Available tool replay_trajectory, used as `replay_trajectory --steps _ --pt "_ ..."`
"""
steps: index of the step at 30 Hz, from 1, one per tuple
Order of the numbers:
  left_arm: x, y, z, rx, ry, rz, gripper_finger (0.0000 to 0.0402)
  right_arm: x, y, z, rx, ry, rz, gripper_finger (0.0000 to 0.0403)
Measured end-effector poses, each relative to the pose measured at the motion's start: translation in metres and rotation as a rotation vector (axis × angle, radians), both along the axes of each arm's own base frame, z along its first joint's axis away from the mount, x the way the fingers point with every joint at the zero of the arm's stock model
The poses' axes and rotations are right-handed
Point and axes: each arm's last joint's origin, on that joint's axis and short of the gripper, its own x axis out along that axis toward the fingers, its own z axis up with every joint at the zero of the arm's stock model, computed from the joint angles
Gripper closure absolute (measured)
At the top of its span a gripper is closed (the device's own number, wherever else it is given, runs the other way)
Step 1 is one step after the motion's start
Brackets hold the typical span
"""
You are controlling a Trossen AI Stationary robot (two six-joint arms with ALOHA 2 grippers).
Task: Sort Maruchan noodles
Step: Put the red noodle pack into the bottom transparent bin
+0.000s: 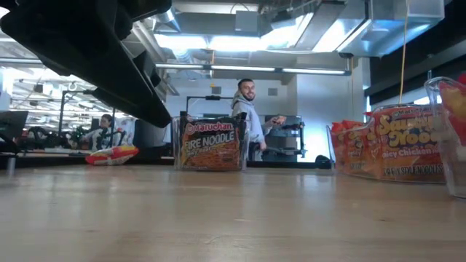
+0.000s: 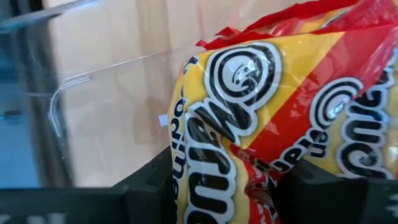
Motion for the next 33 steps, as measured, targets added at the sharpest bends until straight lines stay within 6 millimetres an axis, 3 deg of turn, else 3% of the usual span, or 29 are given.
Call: replay_trajectory --steps 6,17,24,33 --pt "0.0 0.0 0.0 0.0 0.0 0.0 0.0217 0.001 -0.001 -0.002 -0.03 -0.024 -0.011 0.0241" --pt "0.0 0.0 0.0 -0.002 0.002 -0.001 0.0217 0.003 -0.002 -0.002 -0.031 -0.004 0.006 0.0142" --pt "0.0 0.0 0.0 -0.002 0.002 -0.001 0.0217 0.0 -0.004 0.005 0.016 0.017 0.004 0.0135" --pt "0.0 0.0 0.0 -0.002 0.002 -0.001 0.0217 -0.002 -0.016 0.032 0.116 -0.03 -0.057 0.0134"
